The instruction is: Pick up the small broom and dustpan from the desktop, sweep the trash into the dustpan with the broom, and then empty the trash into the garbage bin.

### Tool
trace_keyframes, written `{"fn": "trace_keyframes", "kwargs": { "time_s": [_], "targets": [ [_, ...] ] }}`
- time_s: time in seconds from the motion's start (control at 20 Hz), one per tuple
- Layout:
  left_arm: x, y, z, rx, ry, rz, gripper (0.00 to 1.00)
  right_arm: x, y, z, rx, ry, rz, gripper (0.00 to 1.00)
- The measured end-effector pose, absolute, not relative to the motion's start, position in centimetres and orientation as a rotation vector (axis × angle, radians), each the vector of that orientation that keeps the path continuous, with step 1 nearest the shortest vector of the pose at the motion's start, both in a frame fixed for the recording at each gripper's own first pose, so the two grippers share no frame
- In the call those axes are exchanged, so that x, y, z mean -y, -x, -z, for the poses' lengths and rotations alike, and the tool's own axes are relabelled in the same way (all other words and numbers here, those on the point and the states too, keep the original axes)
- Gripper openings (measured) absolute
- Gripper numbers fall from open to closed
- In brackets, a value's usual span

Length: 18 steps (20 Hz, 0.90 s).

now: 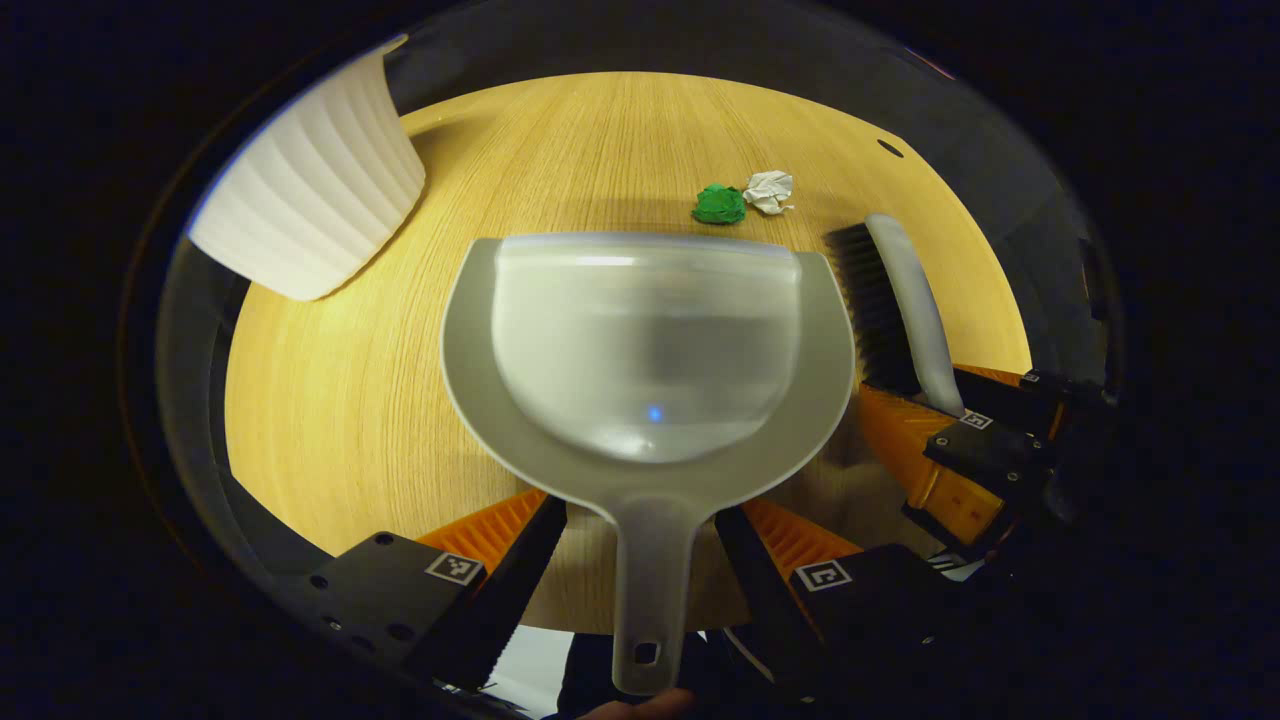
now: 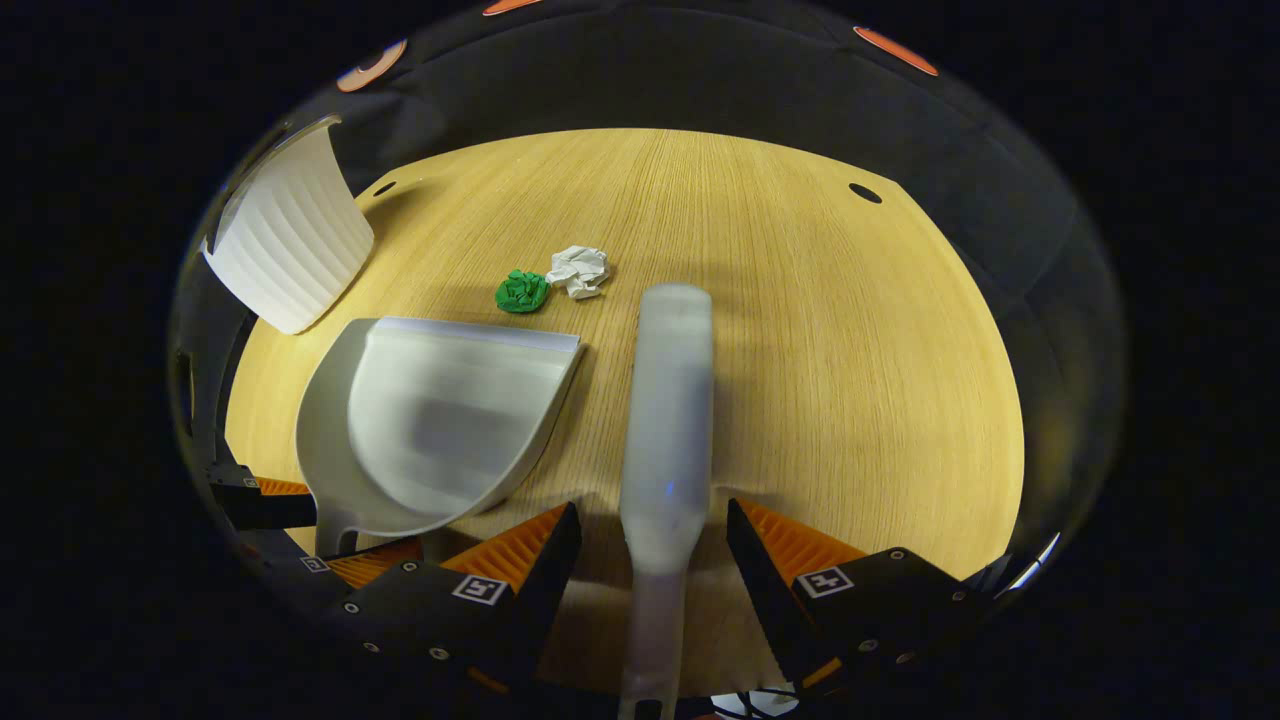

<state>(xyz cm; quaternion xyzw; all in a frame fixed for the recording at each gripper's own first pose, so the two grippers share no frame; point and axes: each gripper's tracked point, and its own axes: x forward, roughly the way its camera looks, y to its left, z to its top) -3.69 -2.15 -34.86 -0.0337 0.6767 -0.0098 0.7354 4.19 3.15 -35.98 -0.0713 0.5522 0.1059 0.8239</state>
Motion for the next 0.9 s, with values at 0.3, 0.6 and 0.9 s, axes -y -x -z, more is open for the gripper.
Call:
{"fn": "trace_keyframes", "kwargs": {
  "time_s": [0.3, 0.6, 0.9],
  "targets": [
    [2.5, 3.6, 34.6, -1.577, 0.095, -0.017, 0.5, -3.0, -4.2, 36.9, -1.24, 0.158, -0.225, 0.38],
    [2.3, 3.3, 35.9, -1.604, 0.083, 0.015, 0.29, -2.1, -4.5, 36.3, -1.282, 0.127, -0.232, 0.24],
    [0.3, 1.5, 35.0, -1.606, 0.01, 0.137, 0.29, -0.2, -8.2, 35.5, -1.269, 0.178, -0.296, 0.23]
  ]
}}
